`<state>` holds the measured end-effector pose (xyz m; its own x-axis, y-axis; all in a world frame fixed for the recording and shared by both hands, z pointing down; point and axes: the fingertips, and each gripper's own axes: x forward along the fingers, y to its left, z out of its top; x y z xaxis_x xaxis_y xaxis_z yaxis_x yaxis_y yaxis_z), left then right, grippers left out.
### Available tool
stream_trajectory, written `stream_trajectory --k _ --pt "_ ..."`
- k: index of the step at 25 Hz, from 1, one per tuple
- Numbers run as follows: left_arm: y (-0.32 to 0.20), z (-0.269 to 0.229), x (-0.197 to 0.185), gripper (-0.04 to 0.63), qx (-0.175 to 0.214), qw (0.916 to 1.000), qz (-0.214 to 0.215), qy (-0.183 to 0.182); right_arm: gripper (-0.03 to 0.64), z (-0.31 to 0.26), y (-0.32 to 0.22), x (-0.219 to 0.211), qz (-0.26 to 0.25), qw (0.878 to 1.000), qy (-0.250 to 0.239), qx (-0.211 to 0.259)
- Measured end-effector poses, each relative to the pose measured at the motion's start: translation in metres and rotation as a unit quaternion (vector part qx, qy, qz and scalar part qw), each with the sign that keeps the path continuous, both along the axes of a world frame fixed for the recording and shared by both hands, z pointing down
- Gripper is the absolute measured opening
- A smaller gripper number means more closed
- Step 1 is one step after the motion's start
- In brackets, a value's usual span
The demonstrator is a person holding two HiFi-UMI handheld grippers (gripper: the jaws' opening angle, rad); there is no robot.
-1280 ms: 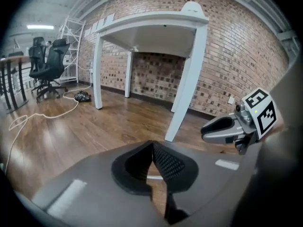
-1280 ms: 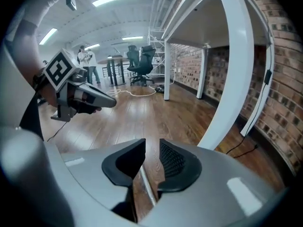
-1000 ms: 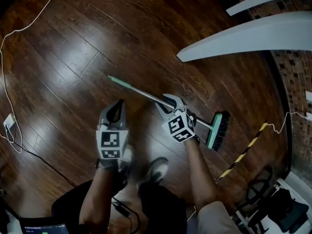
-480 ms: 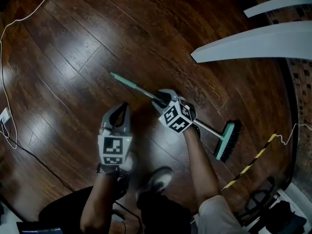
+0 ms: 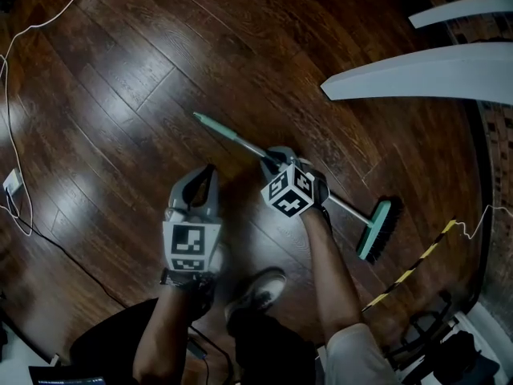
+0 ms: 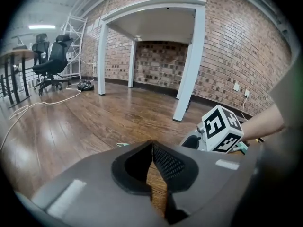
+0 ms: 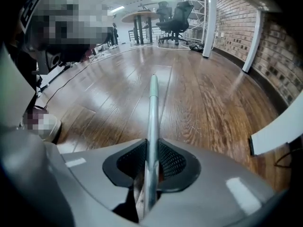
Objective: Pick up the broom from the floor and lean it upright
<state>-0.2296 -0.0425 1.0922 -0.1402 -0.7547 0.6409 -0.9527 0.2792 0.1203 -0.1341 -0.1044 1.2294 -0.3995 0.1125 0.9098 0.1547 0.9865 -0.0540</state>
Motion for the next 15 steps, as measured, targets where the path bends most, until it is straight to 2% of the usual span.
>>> stream_trajectory --k 6,10,15 --pt "0.001 -0.048 0.012 0.005 -0.002 0.9997 -0.011 0.021 0.094 -0.071 -0.020 0.023 0.054 0.998 -0.036 0.022" --pt "-0.012 -0.119 0.036 0.005 0.014 0.9994 -0.005 0.031 0.094 -0.146 -0.040 0.053 0.085 0.994 -0.060 0.046" --pt "-0.049 -0.213 0.047 0.005 0.044 0.9978 0.034 0.035 0.092 -0.246 -0.064 0.091 0.142 0.983 -0.090 0.079"
